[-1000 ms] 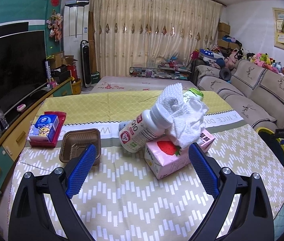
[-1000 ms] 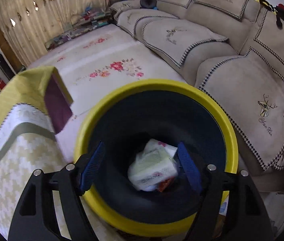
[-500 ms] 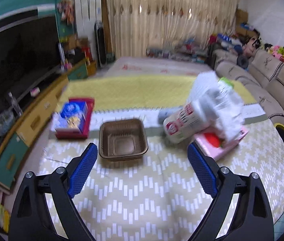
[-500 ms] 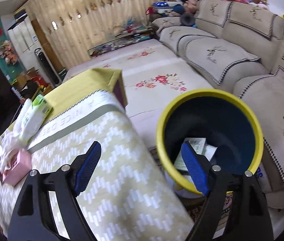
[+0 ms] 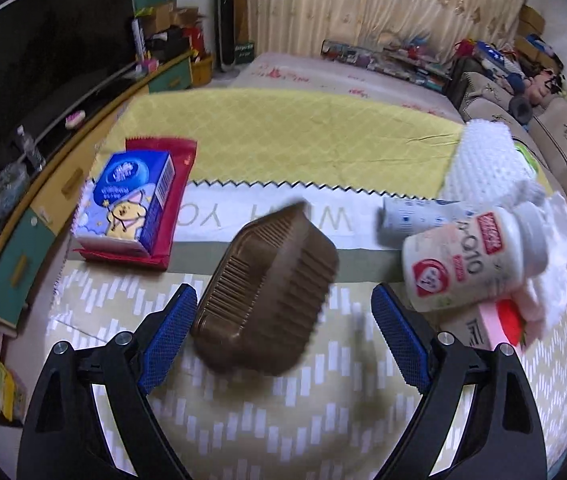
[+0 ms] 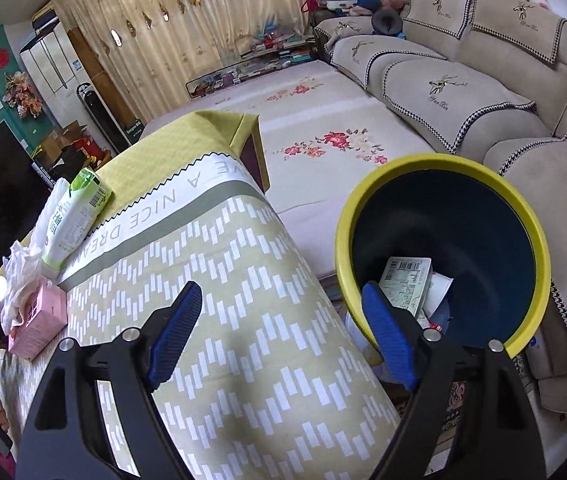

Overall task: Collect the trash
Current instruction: 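Grasp the brown plastic tray by its rim with the left gripper, then carry the brown tray over the bin and open the left gripper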

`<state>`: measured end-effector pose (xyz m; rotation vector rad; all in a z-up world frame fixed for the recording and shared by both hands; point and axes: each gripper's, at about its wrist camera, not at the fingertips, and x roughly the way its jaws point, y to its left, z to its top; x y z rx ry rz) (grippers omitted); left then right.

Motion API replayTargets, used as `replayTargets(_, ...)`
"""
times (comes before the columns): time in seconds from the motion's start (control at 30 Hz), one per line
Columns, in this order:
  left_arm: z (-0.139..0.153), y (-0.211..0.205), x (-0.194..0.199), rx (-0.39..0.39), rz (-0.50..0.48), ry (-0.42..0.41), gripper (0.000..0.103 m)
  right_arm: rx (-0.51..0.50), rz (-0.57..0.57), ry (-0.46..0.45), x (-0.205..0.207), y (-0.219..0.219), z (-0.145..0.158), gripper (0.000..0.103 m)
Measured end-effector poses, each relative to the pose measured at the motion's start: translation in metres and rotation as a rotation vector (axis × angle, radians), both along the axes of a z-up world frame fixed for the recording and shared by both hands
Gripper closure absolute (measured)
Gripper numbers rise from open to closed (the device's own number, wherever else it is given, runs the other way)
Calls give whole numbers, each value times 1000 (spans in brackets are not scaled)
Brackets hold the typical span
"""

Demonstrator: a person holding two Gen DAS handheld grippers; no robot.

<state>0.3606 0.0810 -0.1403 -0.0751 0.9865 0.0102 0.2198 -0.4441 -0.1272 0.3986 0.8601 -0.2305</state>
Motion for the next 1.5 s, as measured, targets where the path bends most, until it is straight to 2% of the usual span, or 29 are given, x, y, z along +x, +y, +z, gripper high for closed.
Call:
replayTargets(0.2,3,2,1,16,-4,-31,16,8,-4,-1,0,-2,-2,25)
replayTargets(0.27,4,1,1,27,-14,-32,30,9,1,1,2,-1,-4,25)
replayTargets(0.53,11,-22,-9,127,-99,-66,33,17,11,0,2,1,-6,25)
replayTargets(0.7,20,-30,-29,123,-139,-77,33,25,21,-15,-2,2,-2,25)
replayTargets(0.97,53,-59,-94,103,-231,-132,33,33,32,-42,-16,-2,7,25)
replayTargets(1.17,74,-120,-125,90,-350,-161,33,26,21,-66,-34,-12,13,25)
replayTargets(1.5,73,-253,-115,28,-586,-160,33,-4,-93,-72,-76,-70,17,25)
